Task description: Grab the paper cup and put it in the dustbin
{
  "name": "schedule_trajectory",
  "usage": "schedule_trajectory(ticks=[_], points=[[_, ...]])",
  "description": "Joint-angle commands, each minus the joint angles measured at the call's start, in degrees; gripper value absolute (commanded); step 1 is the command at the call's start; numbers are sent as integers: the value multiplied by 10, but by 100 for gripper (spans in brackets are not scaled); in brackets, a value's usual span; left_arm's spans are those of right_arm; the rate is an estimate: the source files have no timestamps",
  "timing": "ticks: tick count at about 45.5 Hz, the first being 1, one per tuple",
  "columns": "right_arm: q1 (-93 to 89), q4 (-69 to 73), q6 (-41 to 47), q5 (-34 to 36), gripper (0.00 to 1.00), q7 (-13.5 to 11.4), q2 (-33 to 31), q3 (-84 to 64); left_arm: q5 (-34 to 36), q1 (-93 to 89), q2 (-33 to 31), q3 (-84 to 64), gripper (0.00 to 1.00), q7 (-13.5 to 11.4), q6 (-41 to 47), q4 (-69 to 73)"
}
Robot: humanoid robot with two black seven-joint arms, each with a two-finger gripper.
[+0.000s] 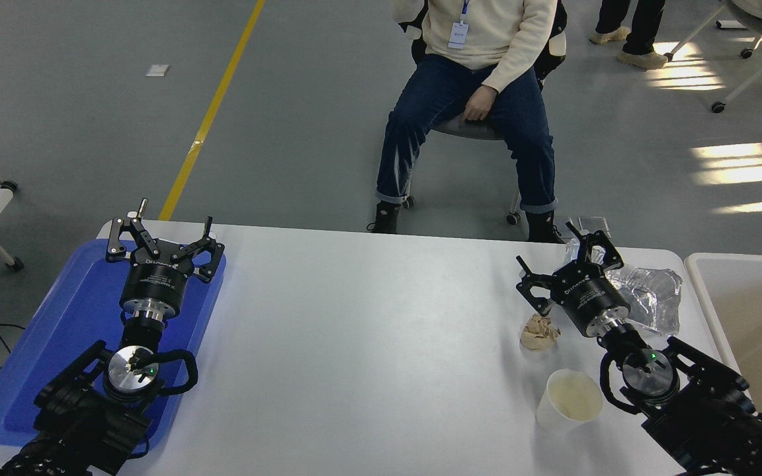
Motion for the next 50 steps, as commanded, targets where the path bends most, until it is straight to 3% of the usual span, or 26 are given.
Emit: schedule_trajectory(ticks=[1,35,50], points=[[0,0,0,0,100,1,0,0,0,0,0,0,100,0,0,0],[8,2,-1,-14,100,0,0,-4,-1,-1,1,2,100,-2,0,0],[10,61,-11,-104,100,1,-34,-3,-1,0,2,2,100,-2,0,-1]])
